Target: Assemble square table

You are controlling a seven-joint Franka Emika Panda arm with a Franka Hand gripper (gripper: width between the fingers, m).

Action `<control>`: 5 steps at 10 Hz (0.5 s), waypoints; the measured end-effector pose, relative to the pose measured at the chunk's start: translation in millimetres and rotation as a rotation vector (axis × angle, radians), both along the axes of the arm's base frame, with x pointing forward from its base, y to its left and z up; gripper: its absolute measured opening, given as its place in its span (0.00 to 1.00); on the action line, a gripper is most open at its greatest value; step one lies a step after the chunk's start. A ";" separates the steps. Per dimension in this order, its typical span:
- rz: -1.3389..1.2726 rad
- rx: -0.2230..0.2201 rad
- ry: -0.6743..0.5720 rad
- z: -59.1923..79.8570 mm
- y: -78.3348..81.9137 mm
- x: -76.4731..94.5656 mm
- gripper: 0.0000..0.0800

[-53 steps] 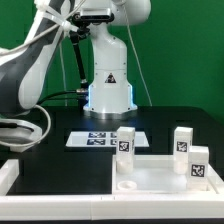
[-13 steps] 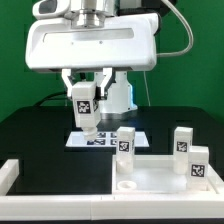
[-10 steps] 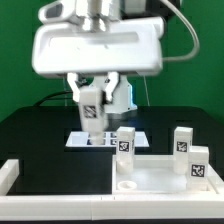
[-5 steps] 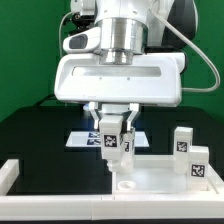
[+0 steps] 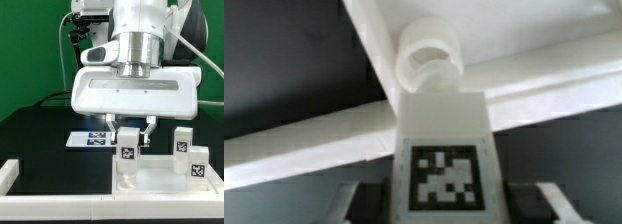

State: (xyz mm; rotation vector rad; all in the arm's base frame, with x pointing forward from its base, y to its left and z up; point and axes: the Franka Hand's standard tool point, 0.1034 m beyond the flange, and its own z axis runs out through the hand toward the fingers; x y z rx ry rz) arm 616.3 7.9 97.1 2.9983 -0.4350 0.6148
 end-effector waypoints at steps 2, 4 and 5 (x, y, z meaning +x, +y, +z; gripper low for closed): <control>0.003 -0.007 0.007 -6.6 -1.0 -0.3 0.36; 0.005 -0.013 0.013 -12.2 -2.3 -2.1 0.36; 0.006 -0.018 0.014 -15.9 -5.1 -3.1 0.36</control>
Offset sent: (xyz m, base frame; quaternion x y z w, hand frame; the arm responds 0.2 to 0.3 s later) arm 0.0026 0.0008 -0.0089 0.0007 0.0097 0.0031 0.9999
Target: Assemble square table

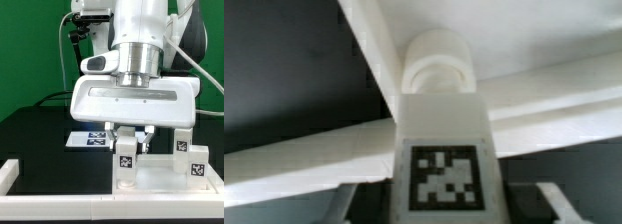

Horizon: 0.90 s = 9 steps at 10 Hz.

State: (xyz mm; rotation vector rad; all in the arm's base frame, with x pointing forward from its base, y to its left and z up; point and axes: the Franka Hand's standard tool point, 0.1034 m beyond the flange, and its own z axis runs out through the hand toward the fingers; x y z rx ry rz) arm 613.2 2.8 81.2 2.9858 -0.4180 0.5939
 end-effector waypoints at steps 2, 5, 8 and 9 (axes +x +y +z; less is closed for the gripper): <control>0.004 -0.011 -0.047 -1.0 3.2 3.5 0.36; -0.017 -0.027 -0.151 -1.7 5.0 7.2 0.36; -0.012 -0.036 -0.157 -1.4 -1.9 5.6 0.36; -0.008 -0.038 -0.156 -1.4 -2.0 5.7 0.38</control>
Offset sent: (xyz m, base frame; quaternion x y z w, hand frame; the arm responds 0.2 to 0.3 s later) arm -0.0081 0.0118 -0.0206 -0.0071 0.0399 0.0366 0.9985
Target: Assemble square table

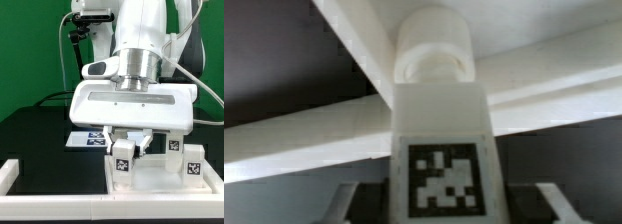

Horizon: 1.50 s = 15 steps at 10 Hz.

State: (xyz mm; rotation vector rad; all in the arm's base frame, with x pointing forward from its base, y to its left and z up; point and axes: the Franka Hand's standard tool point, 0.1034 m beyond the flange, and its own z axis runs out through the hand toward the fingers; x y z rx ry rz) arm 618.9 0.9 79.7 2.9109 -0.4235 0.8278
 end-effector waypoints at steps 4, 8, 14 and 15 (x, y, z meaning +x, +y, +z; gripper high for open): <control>0.006 -0.004 0.002 -0.6 -0.3 -0.2 0.76; 0.019 -0.009 0.027 -0.5 -1.9 -0.7 0.81; -0.008 0.116 0.320 22.7 -7.5 14.2 0.81; -0.013 0.140 0.390 23.8 -5.5 16.8 0.81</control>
Offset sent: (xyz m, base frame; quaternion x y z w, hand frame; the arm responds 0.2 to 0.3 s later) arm 0.0000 0.0000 0.0000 0.0000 0.0000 0.0000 1.0000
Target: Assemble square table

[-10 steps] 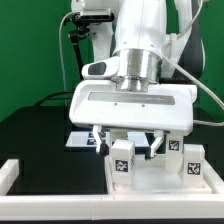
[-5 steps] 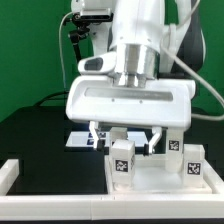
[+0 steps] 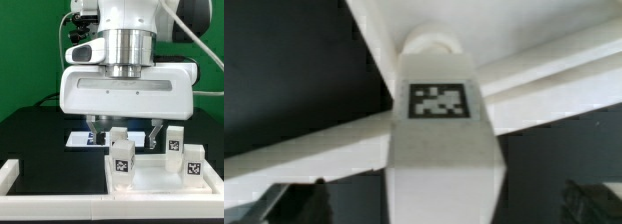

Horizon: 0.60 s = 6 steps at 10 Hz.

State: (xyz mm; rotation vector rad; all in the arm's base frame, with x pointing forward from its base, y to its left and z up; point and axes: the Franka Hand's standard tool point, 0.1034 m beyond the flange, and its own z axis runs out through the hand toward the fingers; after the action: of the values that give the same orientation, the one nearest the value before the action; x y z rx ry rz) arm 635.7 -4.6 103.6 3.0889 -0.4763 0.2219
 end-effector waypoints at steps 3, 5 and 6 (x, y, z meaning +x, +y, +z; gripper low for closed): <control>-0.019 0.049 0.215 -13.7 -6.7 -19.7 0.81; -0.030 0.049 0.231 -14.9 -9.3 -16.5 0.81; -0.048 0.049 0.232 -15.4 -9.6 -16.7 0.77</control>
Offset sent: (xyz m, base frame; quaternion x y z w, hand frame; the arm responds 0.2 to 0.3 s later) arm -0.0110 0.0031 -0.0154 0.0143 -0.1844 0.0094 0.9827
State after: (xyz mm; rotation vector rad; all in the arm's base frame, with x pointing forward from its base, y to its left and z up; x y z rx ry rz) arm 619.0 -14.2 88.2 3.0905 -0.5530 -0.1496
